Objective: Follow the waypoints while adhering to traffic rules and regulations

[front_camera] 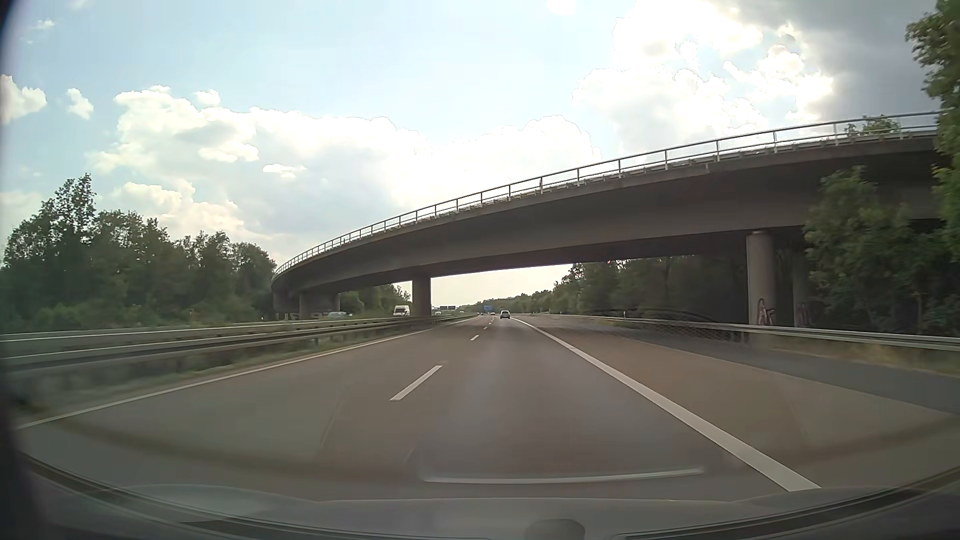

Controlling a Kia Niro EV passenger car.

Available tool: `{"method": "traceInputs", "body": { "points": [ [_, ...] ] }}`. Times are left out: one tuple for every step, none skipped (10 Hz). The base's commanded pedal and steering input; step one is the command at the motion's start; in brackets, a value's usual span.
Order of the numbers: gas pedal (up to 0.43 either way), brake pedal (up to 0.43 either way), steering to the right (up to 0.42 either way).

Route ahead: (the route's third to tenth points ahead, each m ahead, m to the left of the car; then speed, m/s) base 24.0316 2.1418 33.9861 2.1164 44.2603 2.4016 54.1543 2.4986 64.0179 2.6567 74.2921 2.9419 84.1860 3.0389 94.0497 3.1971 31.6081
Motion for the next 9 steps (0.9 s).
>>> {"method": "traceInputs", "body": {
  "points": [
    [0.311, 0.030, -0.003],
    [0.311, 0.030, -0.003],
    [0.311, 0.030, -0.003],
    [0.311, 0.030, -0.003],
    [0.311, 0.030, -0.003],
    [0.311, 0.030, -0.003],
    [0.311, 0.030, -0.003],
    [0.311, 0.030, -0.003],
    [0.311, 0.030, -0.004]
  ]
}}
